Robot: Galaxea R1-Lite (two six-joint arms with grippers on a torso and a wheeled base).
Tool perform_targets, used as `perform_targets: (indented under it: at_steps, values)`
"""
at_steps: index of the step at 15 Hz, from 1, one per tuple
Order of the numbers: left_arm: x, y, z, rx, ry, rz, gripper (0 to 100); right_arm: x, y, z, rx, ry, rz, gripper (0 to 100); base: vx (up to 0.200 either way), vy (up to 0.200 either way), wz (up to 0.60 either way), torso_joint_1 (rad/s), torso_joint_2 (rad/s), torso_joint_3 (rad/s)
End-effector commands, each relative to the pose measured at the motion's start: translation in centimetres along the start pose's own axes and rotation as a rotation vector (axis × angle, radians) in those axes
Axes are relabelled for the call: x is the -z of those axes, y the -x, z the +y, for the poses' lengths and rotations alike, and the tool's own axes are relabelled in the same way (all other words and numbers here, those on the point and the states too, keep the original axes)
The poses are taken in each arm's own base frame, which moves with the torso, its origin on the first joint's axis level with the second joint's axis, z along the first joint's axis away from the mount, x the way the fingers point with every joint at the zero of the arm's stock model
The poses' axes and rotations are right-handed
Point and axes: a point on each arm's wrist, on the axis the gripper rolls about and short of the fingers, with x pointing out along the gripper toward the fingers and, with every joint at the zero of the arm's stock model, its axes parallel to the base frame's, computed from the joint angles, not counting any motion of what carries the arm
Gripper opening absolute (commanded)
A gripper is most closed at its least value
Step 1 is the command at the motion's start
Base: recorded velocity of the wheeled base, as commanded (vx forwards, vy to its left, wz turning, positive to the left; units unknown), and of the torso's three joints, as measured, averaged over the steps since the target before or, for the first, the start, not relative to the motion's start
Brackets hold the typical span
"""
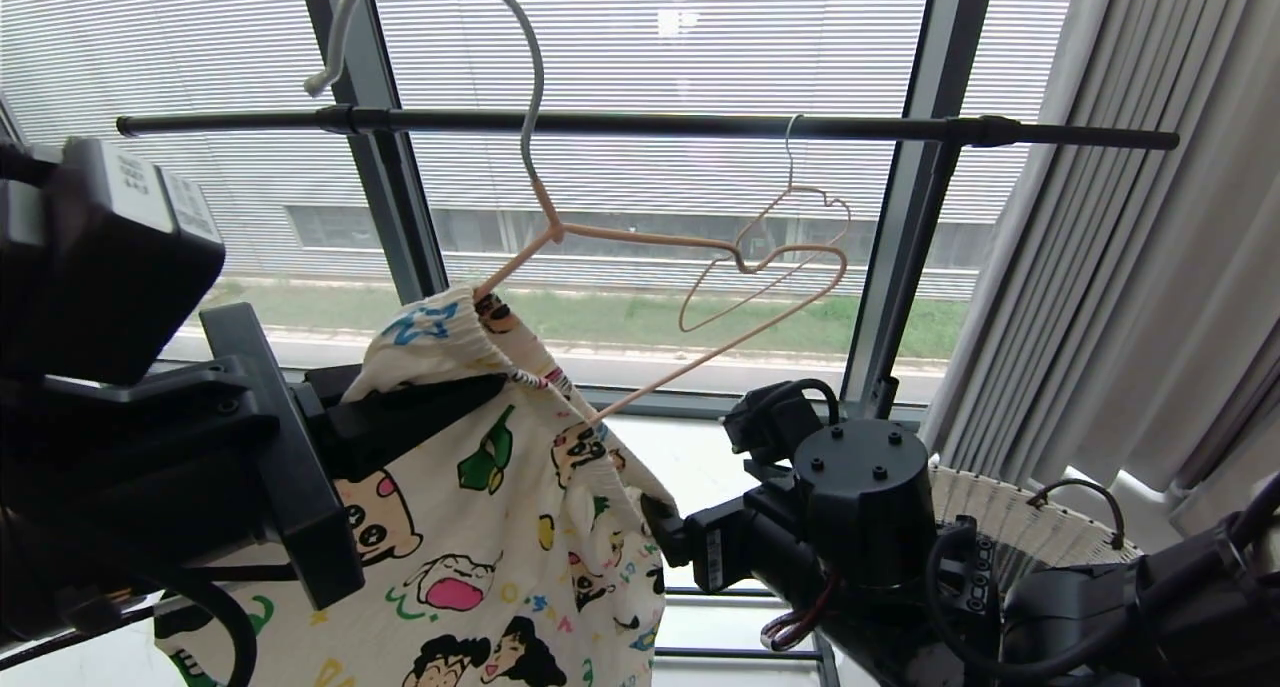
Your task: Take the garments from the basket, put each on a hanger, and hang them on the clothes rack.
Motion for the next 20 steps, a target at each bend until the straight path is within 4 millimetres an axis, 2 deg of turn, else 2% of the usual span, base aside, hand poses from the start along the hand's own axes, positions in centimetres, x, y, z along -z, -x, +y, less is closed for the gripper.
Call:
perform_targets:
  at_steps: [1, 4, 8, 11, 16, 20]
  values:
    - [0.4, -0.1, -0.1, 0.005, 0.002, 0.013, 0, -0.1, -0.2, -0.6, 0.021, 0.004, -0.002, 0, 0.000, 0.000, 0.00, 0.000, 0.00, 0.000]
    - [0.6, -0.2, -0.1, 0.004, 0.004, 0.024, 0, -0.3, -0.2, -1.1, 0.034, 0.030, -0.005, 0, 0.000, 0.000, 0.00, 0.000, 0.00, 0.000]
    - [2.5, 0.1, -0.5, 0.004, 0.014, 0.087, 0, -1.1, -0.3, -2.4, 0.072, 0.042, -0.024, 0, 0.000, 0.000, 0.00, 0.000, 0.00, 0.000]
    - [4.2, 0.6, -0.6, -0.012, 0.030, 0.146, 0, -2.0, -0.3, -4.6, 0.131, 0.072, -0.039, 0, 0.000, 0.000, 0.00, 0.000, 0.00, 0.000]
    - [5.4, 1.3, -0.7, -0.029, 0.045, 0.181, 0, -2.9, -0.3, -7.3, 0.192, 0.093, -0.050, 0, 0.000, 0.000, 0.00, 0.000, 0.00, 0.000]
    - [6.8, 1.9, -1.2, -0.028, 0.053, 0.224, 0, -3.2, -0.2, -7.8, 0.168, 0.101, -0.052, 0, 0.000, 0.000, 0.00, 0.000, 0.00, 0.000]
